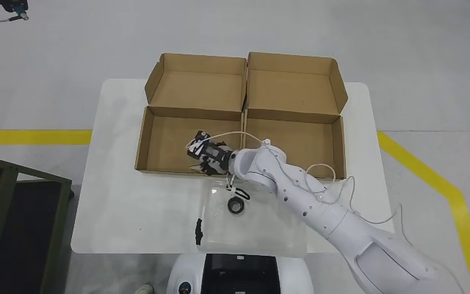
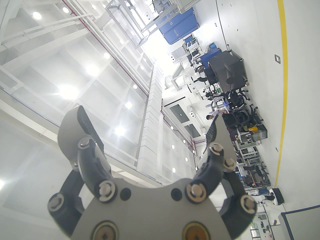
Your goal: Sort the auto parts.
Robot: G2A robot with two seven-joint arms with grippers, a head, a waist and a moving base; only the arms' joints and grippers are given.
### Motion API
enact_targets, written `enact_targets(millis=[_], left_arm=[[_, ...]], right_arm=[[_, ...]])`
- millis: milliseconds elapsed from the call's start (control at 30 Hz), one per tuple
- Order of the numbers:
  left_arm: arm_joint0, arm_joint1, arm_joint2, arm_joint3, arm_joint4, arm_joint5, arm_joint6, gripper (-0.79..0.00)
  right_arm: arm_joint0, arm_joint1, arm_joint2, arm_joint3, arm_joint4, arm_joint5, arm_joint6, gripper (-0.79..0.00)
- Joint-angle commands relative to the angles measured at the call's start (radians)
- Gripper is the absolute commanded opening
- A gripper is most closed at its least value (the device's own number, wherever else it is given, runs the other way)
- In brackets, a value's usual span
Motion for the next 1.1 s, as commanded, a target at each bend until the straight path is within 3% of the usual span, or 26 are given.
enact_targets(millis=[0,367,767,1067], left_arm=[[0.0,0.0,0.0,0.0,0.0,0.0,0.0,0.0],[0.0,0.0,0.0,0.0,0.0,0.0,0.0,0.0],[0.0,0.0,0.0,0.0,0.0,0.0,0.0,0.0],[0.0,0.0,0.0,0.0,0.0,0.0,0.0,0.0]], right_arm=[[-0.007,0.003,0.02,-0.036,0.003,-0.004,-0.011,-0.037],[-0.105,0.044,0.146,-0.321,-0.005,-0.082,0.021,0.0],[-0.337,0.12,0.318,-0.579,-0.048,-0.271,0.057,0.0],[-0.519,0.179,0.448,-0.642,-0.176,-0.464,0.027,0.0]])
